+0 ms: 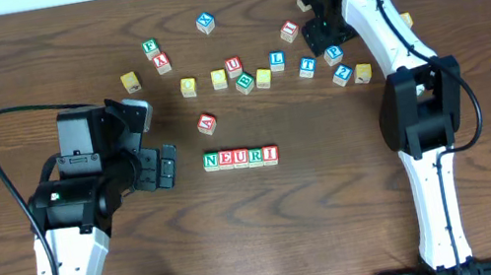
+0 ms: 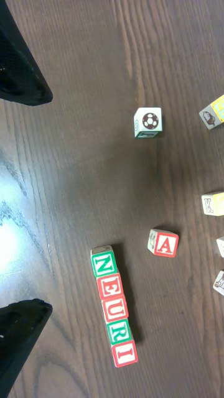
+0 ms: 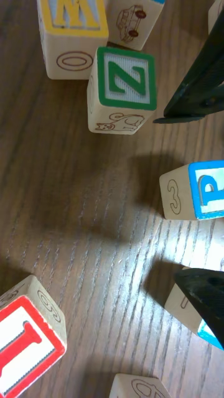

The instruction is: Spell out NEURIPS

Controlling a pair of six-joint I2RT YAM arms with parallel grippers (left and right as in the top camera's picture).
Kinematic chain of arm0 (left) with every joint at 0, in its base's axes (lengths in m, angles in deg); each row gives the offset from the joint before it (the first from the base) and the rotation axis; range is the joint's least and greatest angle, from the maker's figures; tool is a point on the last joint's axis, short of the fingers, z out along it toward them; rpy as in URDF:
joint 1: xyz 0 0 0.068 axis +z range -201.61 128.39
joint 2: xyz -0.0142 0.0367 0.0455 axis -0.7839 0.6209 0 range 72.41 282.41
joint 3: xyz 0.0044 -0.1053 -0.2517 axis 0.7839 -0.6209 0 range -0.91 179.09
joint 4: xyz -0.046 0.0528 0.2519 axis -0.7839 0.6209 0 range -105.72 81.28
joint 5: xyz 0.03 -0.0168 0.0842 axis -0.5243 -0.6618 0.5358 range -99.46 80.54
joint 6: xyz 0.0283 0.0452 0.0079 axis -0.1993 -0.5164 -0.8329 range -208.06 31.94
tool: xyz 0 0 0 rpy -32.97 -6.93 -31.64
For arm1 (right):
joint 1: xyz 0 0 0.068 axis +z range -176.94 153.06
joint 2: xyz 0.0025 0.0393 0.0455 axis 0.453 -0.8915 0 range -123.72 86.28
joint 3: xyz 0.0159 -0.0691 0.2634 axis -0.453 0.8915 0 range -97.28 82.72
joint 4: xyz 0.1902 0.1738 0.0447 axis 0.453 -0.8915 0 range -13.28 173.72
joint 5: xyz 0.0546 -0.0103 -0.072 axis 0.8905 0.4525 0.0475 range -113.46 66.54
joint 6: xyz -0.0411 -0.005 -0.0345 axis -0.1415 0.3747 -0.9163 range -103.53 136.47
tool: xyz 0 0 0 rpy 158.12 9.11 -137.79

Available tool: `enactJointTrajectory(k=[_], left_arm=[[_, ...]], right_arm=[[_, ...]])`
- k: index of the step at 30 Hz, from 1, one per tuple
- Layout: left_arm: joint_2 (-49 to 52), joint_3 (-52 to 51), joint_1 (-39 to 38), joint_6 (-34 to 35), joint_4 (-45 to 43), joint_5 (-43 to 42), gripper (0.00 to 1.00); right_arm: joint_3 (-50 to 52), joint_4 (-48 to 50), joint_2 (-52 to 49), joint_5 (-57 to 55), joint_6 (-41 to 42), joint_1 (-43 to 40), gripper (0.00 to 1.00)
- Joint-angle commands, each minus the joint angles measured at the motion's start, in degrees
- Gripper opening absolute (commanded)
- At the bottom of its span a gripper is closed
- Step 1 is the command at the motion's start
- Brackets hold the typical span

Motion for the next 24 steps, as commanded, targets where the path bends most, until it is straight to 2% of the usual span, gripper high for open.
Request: enactJointTrajectory(k=[1,8,12,20,22,24], left_arm=[[0.0,1.5,0.2,-0.3,0.0,0.5,0.98],[0.0,1.5,0.2,-0.3,0.0,0.5,0.98],[0.0,1.5,0.2,-0.3,0.0,0.5,0.98],[0.0,1.5,0.2,-0.3,0.0,0.5,0.98],[0.0,1.5,0.2,-0.3,0.0,0.5,0.98],[0.0,1.5,0.2,-0.3,0.0,0.5,0.98]], right_arm=[[-0.8,0.2,0.5,0.1,-0.7,-0.5,0.71],[-0.6,-0.7,0.4,0.1,-0.6,-1.5,0.70],[-0.6,-2.5,0.4,0.1,-0.7,-1.9,0.63],[0.2,-4.5,0.3,0.3,-2.4,-2.0,0.62],[0.9,-4.5,0.3,1.8,-3.5,-2.0,0.56],[1.5,-4.3,0.3,2.3,-3.5,-2.0,0.55]])
